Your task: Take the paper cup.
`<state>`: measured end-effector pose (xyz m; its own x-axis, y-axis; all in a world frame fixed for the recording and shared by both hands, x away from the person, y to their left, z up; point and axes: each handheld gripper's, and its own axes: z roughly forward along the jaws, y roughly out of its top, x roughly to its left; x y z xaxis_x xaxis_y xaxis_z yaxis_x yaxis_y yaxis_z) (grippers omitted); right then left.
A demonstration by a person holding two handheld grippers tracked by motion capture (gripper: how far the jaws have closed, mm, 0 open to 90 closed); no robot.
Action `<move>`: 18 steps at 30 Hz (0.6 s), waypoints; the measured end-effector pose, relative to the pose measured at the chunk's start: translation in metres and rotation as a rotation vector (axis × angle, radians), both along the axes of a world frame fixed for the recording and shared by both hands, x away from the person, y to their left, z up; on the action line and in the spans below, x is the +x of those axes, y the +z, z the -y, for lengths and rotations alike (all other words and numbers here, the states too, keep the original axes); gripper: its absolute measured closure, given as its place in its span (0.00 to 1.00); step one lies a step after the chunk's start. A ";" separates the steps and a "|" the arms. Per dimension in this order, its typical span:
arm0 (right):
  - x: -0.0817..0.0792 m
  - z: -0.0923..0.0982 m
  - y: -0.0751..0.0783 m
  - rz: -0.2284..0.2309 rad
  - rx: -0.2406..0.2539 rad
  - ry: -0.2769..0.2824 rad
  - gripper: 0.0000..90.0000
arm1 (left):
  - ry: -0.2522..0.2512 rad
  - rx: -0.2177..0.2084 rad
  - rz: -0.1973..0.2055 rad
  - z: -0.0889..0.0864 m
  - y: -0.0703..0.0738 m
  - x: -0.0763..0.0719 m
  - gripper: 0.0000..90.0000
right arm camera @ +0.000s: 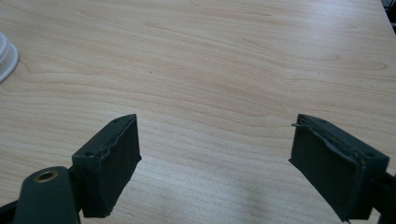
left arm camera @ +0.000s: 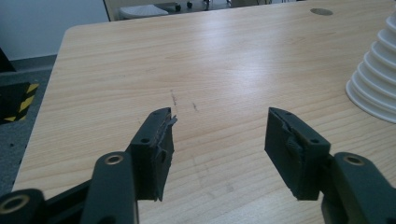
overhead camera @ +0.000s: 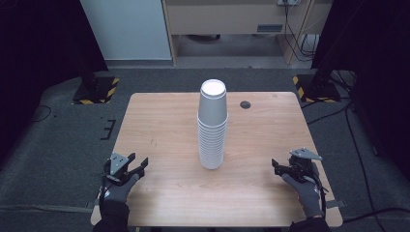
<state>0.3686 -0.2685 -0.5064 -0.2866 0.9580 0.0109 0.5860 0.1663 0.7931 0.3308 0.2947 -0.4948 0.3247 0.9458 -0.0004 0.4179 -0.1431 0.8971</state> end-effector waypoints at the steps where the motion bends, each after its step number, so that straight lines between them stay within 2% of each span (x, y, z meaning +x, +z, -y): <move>1: 0.000 -0.001 0.000 0.005 0.000 0.000 0.18 | 0.005 0.000 0.001 0.000 0.000 0.000 0.43; 10: -0.003 -0.003 0.004 0.016 0.005 0.018 0.18 | 0.022 -0.022 -0.026 0.001 -0.001 0.000 0.39; 18: -0.005 -0.005 0.009 0.037 0.029 0.019 0.19 | 0.022 -0.012 -0.036 0.001 -0.002 0.000 0.36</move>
<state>0.3639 -0.2635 -0.4974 -0.3055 0.9518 0.0274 0.5529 0.1539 0.8189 0.3307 0.2937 -0.4972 0.3030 0.9527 -0.0228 0.4533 -0.1230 0.8828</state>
